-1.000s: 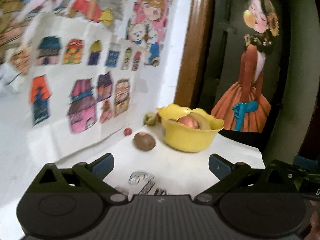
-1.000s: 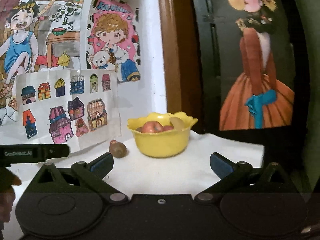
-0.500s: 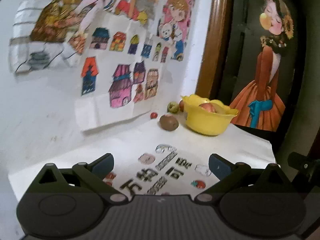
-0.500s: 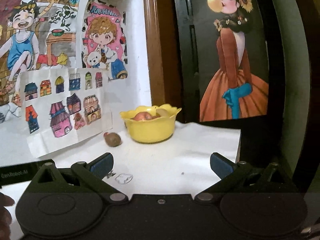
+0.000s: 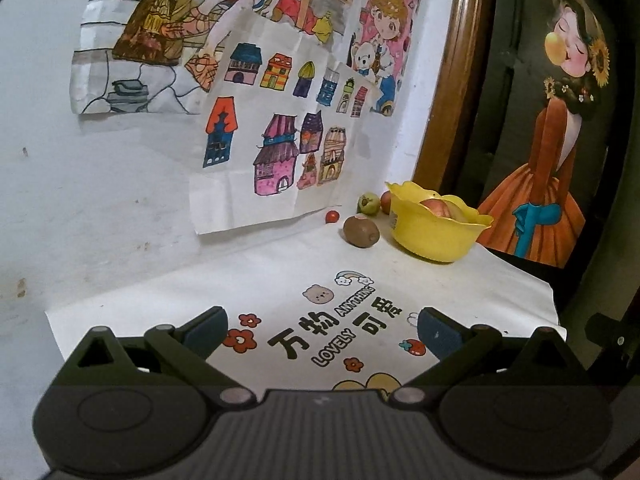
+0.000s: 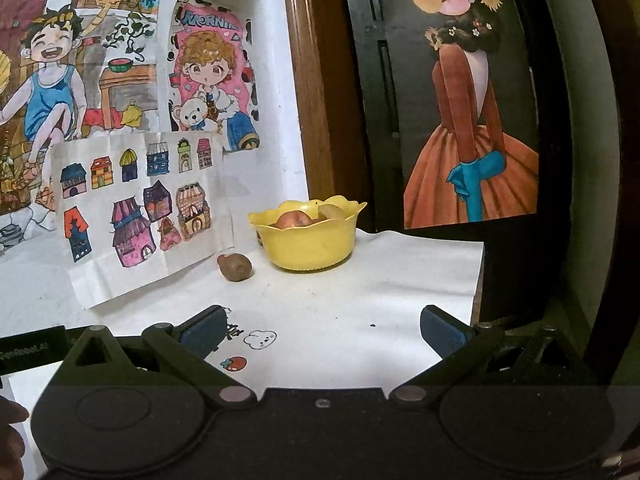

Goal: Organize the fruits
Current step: 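Withdraw both tools up and away from the yellow bowl, then move the right tool down to the brown kiwi on the table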

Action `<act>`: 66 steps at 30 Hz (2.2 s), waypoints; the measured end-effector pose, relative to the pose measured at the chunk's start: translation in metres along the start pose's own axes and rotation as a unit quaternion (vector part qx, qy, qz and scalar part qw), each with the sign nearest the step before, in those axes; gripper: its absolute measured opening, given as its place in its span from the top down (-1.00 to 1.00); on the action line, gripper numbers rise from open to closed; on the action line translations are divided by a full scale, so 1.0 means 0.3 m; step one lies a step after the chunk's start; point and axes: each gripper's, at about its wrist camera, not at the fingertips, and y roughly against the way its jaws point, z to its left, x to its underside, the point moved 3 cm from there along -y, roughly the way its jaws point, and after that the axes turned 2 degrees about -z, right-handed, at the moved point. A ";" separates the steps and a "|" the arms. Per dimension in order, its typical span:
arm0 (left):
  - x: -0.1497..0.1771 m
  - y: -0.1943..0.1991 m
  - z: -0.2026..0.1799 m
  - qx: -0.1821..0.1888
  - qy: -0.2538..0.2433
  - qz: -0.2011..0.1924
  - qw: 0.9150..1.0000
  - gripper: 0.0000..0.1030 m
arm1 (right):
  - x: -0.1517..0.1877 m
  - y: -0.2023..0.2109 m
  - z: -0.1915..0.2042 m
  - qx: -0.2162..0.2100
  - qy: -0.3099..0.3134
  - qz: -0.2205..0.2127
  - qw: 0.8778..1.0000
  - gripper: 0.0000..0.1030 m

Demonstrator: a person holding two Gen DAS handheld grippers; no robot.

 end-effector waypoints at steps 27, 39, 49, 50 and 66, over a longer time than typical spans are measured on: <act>-0.406 -0.228 -0.002 0.035 -0.145 -0.022 0.989 -0.99 | -0.286 -0.318 0.208 -0.200 0.184 -0.009 0.962 -0.99; -0.359 -0.363 0.082 -0.021 -0.178 -0.030 0.983 -0.99 | -0.153 -0.869 0.377 -0.203 0.090 0.109 0.969 -0.98; -0.309 -0.416 0.139 -0.026 -0.180 -0.034 0.983 -0.99 | -0.091 -1.044 0.403 -0.158 0.044 0.137 0.977 -0.91; -0.305 -0.414 0.140 -0.023 -0.180 -0.034 0.983 -0.99 | -0.092 -1.033 0.395 -0.151 0.047 0.141 0.977 -0.91; -0.303 -0.463 0.013 -0.008 -0.228 -0.039 0.973 -0.99 | -0.080 -1.008 0.310 -0.224 0.090 0.122 0.963 -0.94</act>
